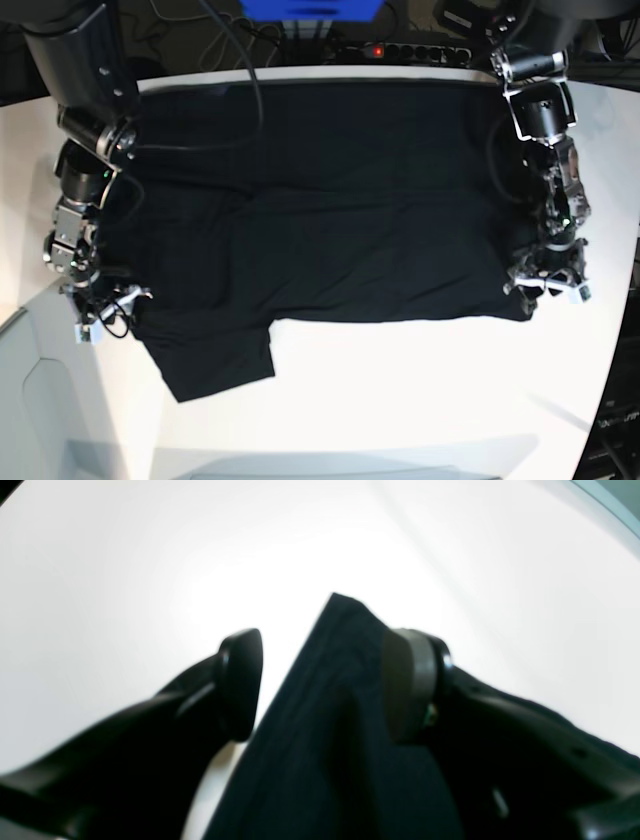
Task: Fold the T-shirt properly
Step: 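Reach both grippers to the shirt's opposite edge and grasp it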
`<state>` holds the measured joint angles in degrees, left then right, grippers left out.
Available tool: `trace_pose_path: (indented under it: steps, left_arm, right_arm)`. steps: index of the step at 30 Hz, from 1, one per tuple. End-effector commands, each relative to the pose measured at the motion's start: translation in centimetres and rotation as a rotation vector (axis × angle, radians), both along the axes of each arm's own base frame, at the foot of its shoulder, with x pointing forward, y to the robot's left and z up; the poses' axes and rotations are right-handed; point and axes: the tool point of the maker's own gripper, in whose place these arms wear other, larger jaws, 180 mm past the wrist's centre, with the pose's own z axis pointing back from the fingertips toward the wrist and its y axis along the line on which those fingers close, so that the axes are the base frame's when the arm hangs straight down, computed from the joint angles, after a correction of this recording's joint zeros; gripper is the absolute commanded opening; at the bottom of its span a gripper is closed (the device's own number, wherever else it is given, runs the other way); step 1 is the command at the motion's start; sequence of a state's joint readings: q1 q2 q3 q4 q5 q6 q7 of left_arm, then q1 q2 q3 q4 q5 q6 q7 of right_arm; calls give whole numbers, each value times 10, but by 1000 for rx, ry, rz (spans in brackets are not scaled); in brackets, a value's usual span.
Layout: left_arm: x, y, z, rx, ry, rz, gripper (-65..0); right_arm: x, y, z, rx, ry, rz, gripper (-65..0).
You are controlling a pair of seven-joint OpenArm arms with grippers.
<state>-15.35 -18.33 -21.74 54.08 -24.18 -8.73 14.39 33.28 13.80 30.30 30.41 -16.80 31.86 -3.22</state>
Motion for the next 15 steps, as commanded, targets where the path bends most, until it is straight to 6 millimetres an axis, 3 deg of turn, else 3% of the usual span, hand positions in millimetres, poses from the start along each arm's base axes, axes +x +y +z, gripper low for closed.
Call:
trace_pose_path:
  steps: [1, 9, 15]
  left_arm:
    - [16, 13, 26, 27, -66, 14, -288]
    - [37, 20, 15, 2, -8, 42, -288]
    - [44, 18, 2, 53, 70, 24, -288]
  right_arm:
    - [12, -11, 17, -12, -47, -28, -340]
    - [6, -1, 2, 18, -28, -25, -361]
    - [7, 7, 0, 29, -28, -19, -557]
